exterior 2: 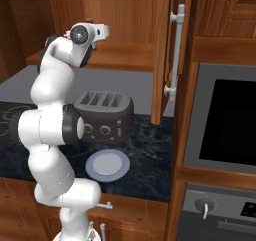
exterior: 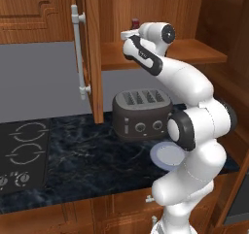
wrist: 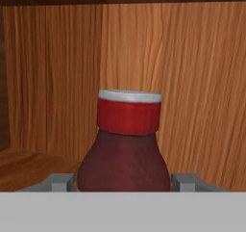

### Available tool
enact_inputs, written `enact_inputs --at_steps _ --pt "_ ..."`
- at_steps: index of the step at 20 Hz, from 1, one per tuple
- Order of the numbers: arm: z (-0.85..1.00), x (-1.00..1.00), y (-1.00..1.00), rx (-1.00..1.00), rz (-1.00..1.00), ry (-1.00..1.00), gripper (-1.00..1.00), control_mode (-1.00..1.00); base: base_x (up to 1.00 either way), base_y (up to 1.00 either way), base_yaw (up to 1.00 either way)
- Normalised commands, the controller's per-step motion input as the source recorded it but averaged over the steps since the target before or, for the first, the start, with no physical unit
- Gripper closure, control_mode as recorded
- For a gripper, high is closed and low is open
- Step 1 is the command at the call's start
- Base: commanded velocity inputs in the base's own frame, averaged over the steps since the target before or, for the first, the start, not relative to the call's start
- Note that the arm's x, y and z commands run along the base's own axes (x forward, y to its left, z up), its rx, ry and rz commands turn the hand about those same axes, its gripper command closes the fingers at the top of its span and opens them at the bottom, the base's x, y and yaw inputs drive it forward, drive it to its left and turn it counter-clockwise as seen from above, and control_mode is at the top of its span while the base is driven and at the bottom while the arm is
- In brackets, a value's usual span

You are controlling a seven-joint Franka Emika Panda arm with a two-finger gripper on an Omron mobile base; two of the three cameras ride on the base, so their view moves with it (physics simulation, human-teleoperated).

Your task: Move the hot dog bun to the plate on the dining table and place the condiment next to that plate. Then navigate to the fridge and take the sausage and place it on the plate as well.

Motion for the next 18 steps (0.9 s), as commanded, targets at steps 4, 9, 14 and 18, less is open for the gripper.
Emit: enact_inputs --at_steps 4,9,14,18 --pt "-0.04 0.00 0.00 0.00 0.00 0.00 1.00 -1.00 0.00 0.00 0.00" --pt "-0.14 -0.20 0.00 0.00 0.00 0.00 1.00 -1.00 0.00 0.00 0.00" --pt "-0.20 -0.66 0.00 0.00 0.00 0.00 1.00 -1.00 0.00 0.00 0.00" --pt "0.08 -0.98 -0.03 0.05 0.00 0.01 1.00 -1.00 0.00 0.00 0.00"
